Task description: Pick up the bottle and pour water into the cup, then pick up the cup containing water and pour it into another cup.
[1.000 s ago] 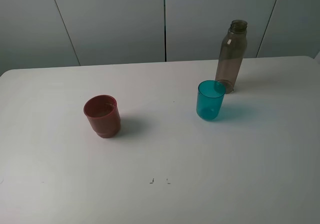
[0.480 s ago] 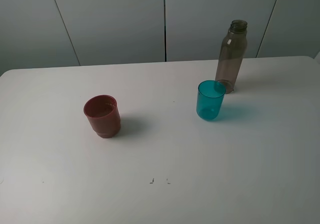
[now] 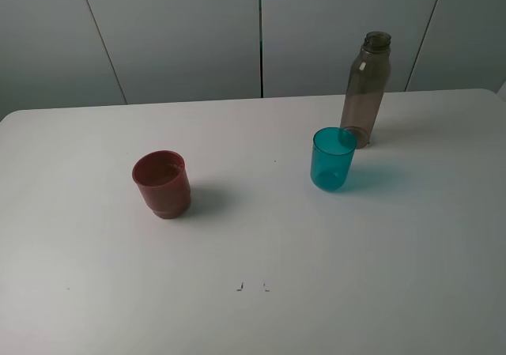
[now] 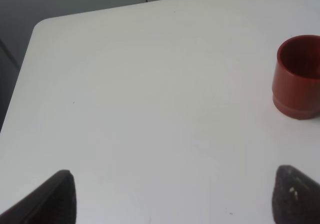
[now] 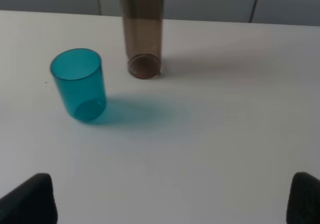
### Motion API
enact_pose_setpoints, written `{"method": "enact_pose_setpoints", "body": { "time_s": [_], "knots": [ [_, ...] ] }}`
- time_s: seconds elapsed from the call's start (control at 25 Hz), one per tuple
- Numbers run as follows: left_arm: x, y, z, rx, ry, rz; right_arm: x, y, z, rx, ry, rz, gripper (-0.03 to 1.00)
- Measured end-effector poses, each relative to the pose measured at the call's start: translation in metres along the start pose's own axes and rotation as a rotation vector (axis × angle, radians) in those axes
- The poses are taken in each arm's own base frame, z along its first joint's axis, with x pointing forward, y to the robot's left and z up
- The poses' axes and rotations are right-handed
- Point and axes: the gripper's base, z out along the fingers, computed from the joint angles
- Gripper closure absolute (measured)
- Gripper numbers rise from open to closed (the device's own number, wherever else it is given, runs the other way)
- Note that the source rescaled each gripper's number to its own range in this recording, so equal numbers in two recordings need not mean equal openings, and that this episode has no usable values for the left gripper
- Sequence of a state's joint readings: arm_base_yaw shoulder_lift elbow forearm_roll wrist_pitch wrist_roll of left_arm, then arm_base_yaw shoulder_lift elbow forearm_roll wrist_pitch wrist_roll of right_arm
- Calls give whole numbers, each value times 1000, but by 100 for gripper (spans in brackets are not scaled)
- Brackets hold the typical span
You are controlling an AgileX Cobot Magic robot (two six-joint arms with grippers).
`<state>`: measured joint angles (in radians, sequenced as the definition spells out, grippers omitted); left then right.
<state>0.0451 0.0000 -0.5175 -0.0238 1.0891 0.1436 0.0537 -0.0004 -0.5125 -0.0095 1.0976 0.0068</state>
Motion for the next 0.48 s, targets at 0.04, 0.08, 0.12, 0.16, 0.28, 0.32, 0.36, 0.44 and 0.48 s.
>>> {"method": "enact_pose_setpoints", "body": {
  "time_s": [0.04,0.08,0.12,0.16,0.28,0.32,0.36,0.44,0.48],
  "knots": [
    [0,0,0,0,0,0,0,0,0,20,0,4,-2],
    [0,0,0,0,0,0,0,0,0,33,0,11,-2],
    [0,0,0,0,0,0,0,0,0,40,0,15,-2],
    [0,0,0,0,0,0,0,0,0,40,0,15,-2],
    [0,0,0,0,0,0,0,0,0,41,0,16,-2],
    [0,0,0,0,0,0,0,0,0,41,0,16,-2],
    [0,0,0,0,0,0,0,0,0,41,0,16,-2],
    [0,0,0,0,0,0,0,1,0,41,0,17,-2],
    [0,0,0,0,0,0,0,1,0,41,0,17,-2]
  ]
}}
